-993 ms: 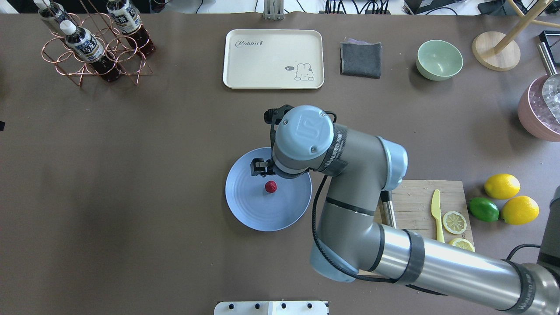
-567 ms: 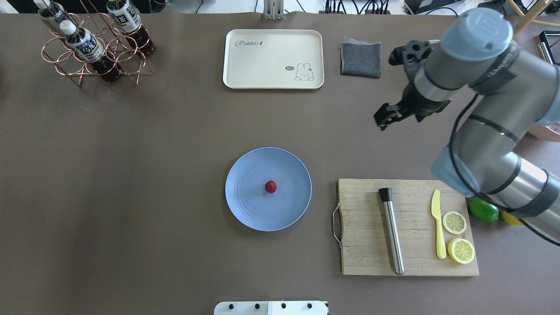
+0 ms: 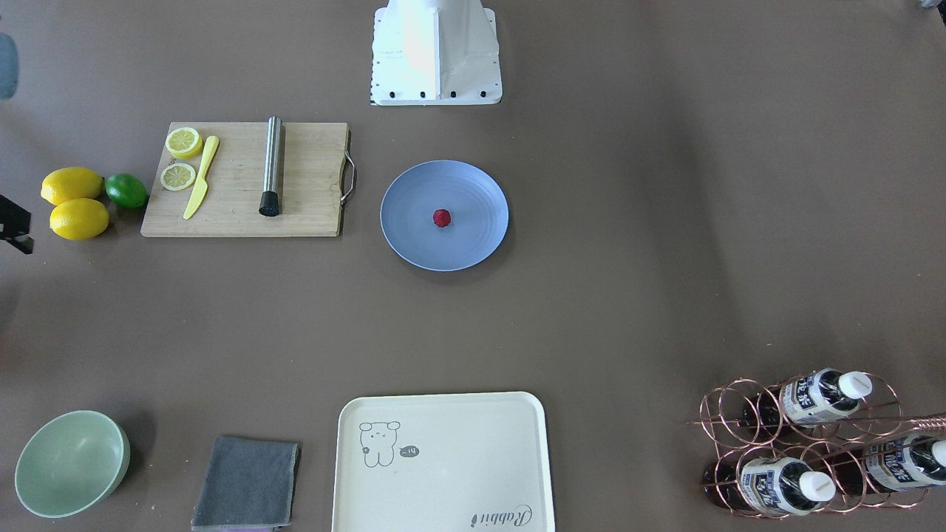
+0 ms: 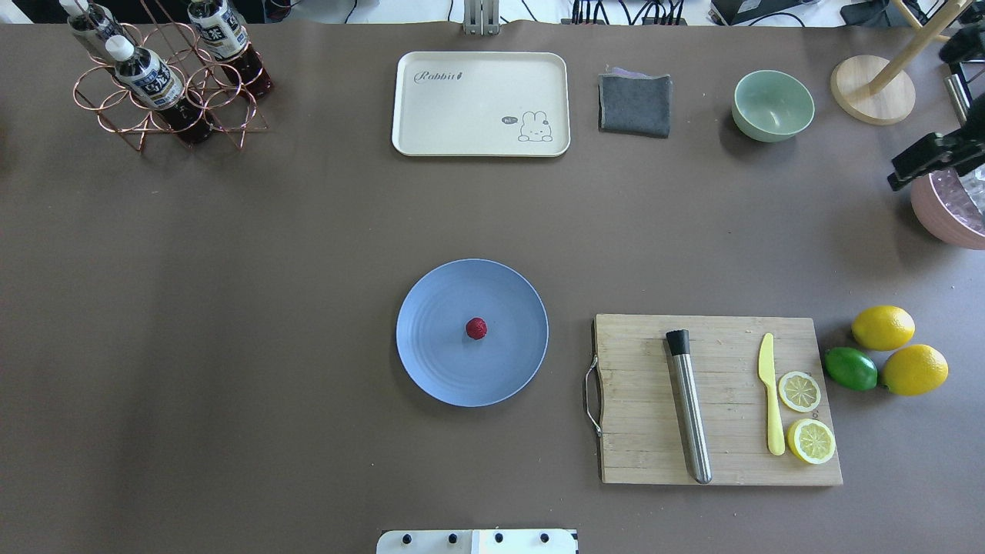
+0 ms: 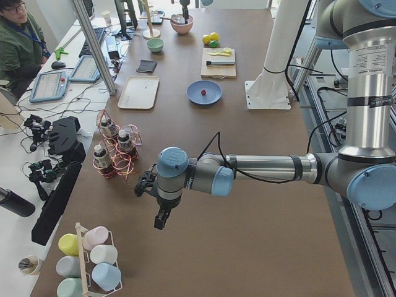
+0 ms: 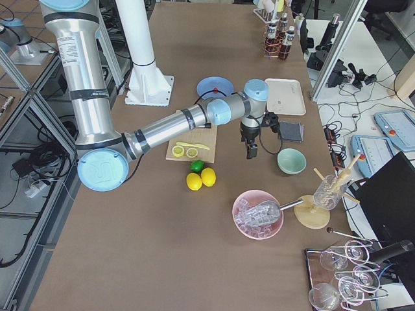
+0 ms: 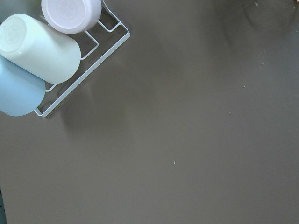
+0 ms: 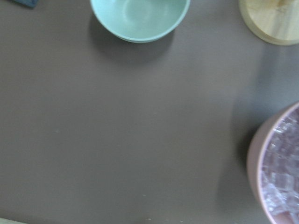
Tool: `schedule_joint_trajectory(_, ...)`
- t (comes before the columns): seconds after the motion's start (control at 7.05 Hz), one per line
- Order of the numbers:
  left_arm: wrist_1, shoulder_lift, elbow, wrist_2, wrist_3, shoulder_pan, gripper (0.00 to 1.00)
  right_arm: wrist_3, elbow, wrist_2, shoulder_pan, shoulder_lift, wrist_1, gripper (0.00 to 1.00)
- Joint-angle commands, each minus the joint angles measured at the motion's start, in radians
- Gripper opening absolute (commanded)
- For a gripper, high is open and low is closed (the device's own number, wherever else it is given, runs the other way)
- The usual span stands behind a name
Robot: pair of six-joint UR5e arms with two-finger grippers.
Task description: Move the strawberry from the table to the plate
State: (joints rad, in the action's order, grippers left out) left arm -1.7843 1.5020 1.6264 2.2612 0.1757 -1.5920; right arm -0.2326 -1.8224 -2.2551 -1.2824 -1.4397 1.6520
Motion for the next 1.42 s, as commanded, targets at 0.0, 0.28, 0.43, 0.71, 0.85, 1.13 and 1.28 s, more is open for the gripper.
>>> schedule_joint_trajectory(0.0,-0.003,0.001,0.001,0.006,0.001,0.000,0.98,0.199,0.114,-0.049,-0.183,-0.050,-0.001,1.00)
schedule_joint_trajectory(0.28,-0.003,0.007,0.000,0.006,-0.001,0.000,0.98,0.382,0.256,-0.070,-0.325,-0.053,-0.006,1.00)
schedule_joint_trajectory(0.43,-0.003,0.007,0.000,0.006,-0.001,0.001,0.98,0.406,0.276,-0.072,-0.366,-0.054,-0.006,1.00)
schedule_joint_trajectory(0.71,-0.006,0.001,0.012,0.006,-0.007,0.000,0.98,0.407,0.276,-0.075,-0.411,-0.077,-0.006,1.00)
schedule_joint_trajectory(0.85,-0.006,0.006,0.016,0.008,-0.022,0.006,0.98,0.417,0.278,-0.072,-0.414,-0.085,-0.008,1.00)
schedule_joint_trajectory(1.13,0.002,0.006,0.052,0.035,-0.123,0.030,0.98,0.418,0.278,-0.072,-0.416,-0.094,-0.011,1.00)
schedule_joint_trajectory(1.28,0.002,0.006,0.050,0.067,-0.152,0.037,0.98,0.417,0.278,-0.070,-0.416,-0.094,-0.011,1.00)
